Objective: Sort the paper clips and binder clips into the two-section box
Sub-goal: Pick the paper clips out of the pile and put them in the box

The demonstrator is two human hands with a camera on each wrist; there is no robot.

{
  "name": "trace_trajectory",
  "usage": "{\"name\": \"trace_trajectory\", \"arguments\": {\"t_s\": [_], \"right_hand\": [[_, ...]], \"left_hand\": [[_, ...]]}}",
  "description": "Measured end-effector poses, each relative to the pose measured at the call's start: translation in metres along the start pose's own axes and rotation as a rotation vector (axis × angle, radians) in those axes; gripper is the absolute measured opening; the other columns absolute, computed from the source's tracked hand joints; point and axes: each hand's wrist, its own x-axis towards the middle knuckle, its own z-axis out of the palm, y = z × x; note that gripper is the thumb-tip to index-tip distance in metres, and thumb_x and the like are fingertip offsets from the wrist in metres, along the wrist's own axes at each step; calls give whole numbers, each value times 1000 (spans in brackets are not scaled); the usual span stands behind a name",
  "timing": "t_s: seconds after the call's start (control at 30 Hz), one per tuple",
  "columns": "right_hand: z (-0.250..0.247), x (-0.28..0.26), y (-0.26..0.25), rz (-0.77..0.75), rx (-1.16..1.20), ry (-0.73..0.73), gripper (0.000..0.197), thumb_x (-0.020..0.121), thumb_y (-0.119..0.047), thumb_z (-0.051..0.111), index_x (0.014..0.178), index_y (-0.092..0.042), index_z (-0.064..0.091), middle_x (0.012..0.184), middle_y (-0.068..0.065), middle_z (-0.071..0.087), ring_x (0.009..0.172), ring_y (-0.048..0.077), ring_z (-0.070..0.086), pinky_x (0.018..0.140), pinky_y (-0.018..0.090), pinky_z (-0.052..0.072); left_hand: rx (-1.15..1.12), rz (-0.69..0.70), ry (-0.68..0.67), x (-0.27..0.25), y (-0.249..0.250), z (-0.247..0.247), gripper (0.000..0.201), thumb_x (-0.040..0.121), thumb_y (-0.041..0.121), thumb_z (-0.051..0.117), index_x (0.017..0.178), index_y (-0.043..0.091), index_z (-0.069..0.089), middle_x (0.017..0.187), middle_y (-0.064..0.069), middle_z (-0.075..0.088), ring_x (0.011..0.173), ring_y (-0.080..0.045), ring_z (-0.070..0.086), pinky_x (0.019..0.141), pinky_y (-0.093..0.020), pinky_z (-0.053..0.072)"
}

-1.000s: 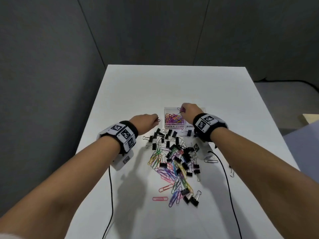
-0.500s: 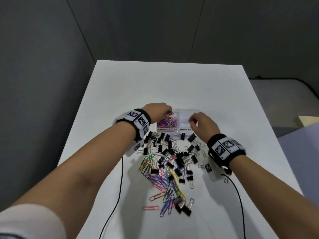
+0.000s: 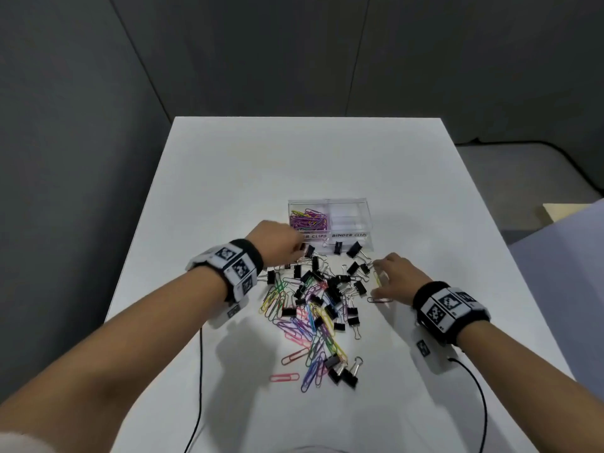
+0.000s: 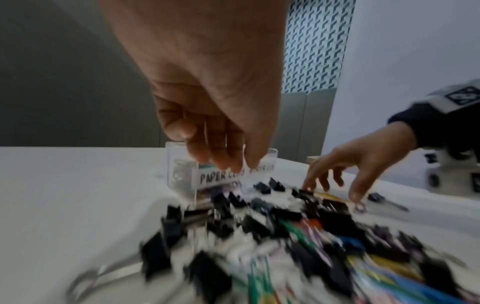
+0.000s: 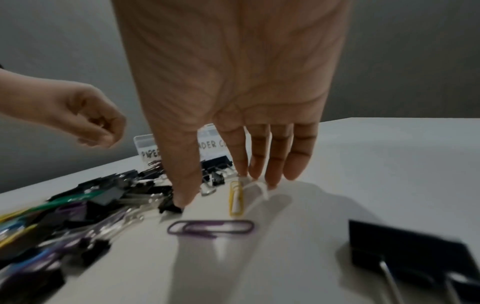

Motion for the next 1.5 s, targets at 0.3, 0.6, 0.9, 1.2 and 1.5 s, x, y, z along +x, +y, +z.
{"name": "trace_trajectory", "arguments": {"t_s": [0.3,0.6,0.9,1.2,1.5], "right_hand": [[38,-13,-16,-46,-51,205,19,88,-16,55,105,-7,57,115,11,53,105,29,51,84,36,48],[44,-19,-20,102,127,204,3,90,-10,52,92,-11,51,103,14,61,103,30,57,74,29,38],[41,-20,-24,183,131,141,37,91,-10,50,61,-20,32,91,7,49,92,27,52,72,27,33],[43,-18,-24,175,70,119,4,93,-11,48,90,-10,45,115,18,61,108,31,57,74,29,37],[51,-20,-22,140,91,150,12,92,-3,41,98,-4,51,113,20,58,104,33,57,84,36,44]], "left_hand": [[-150,-46,-175,-64,13,59,55,84,43,62,129,16,44,122,-6,50,101,-21,54,81,-31,49],[-409,-209,-35,-67,31,78,29,91,7,50,120,12,52,118,-12,56,107,-26,56,88,-31,45],[-443,-270,50,-72,29,87,19,89,12,55,107,10,58,114,-9,53,102,-25,54,84,-29,44],[-441,-305,-17,-75,28,83,20,91,12,51,109,7,58,116,-12,59,104,-26,56,85,-31,44],[-441,-325,9,-81,20,66,27,91,2,39,109,4,59,116,-15,60,104,-29,57,77,-26,38]]}}
